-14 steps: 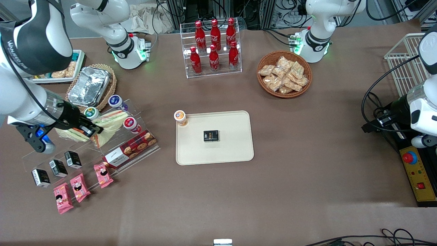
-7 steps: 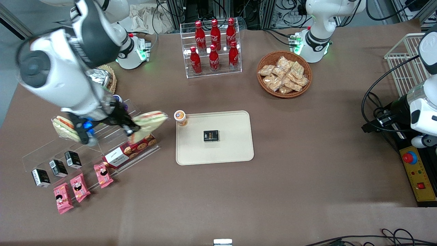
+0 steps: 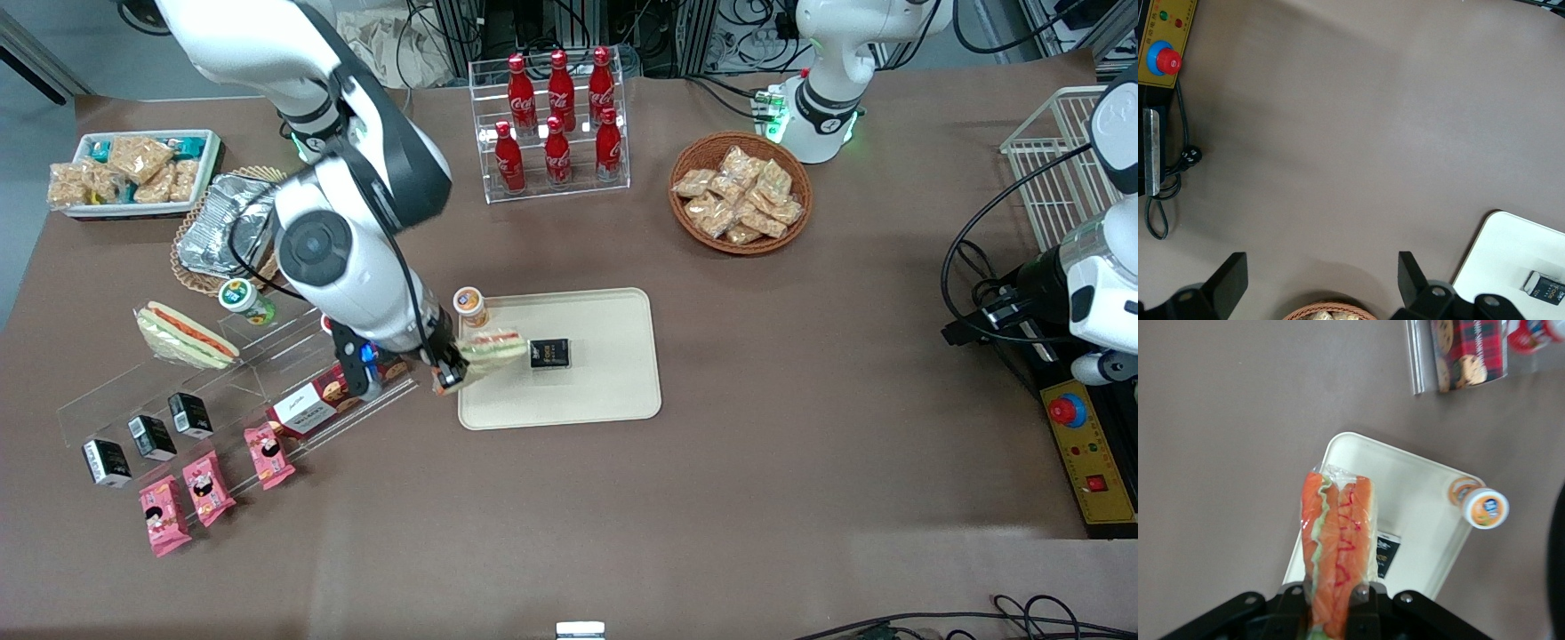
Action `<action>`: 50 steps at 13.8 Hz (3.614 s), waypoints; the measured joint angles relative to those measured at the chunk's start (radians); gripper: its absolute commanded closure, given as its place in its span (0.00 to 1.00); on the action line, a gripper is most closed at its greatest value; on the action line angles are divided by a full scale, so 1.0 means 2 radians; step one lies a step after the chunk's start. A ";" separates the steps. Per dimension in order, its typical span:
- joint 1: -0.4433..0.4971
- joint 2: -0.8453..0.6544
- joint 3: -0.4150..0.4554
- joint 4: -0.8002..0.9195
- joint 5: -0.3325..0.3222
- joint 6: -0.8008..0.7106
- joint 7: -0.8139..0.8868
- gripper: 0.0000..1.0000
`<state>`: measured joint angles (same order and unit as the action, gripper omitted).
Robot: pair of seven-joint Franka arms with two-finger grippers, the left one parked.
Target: Place sandwich on tray
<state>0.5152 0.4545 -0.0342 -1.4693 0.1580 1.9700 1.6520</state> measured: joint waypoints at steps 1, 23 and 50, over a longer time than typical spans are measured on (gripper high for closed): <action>0.000 0.011 0.000 0.000 0.003 0.010 0.006 1.00; 0.054 0.124 -0.005 -0.010 0.035 0.134 0.065 0.07; -0.239 -0.095 -0.059 0.042 -0.008 -0.200 -0.817 0.04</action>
<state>0.0362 0.2640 -0.1523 -1.3851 0.1428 1.5693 0.0172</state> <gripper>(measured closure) 0.035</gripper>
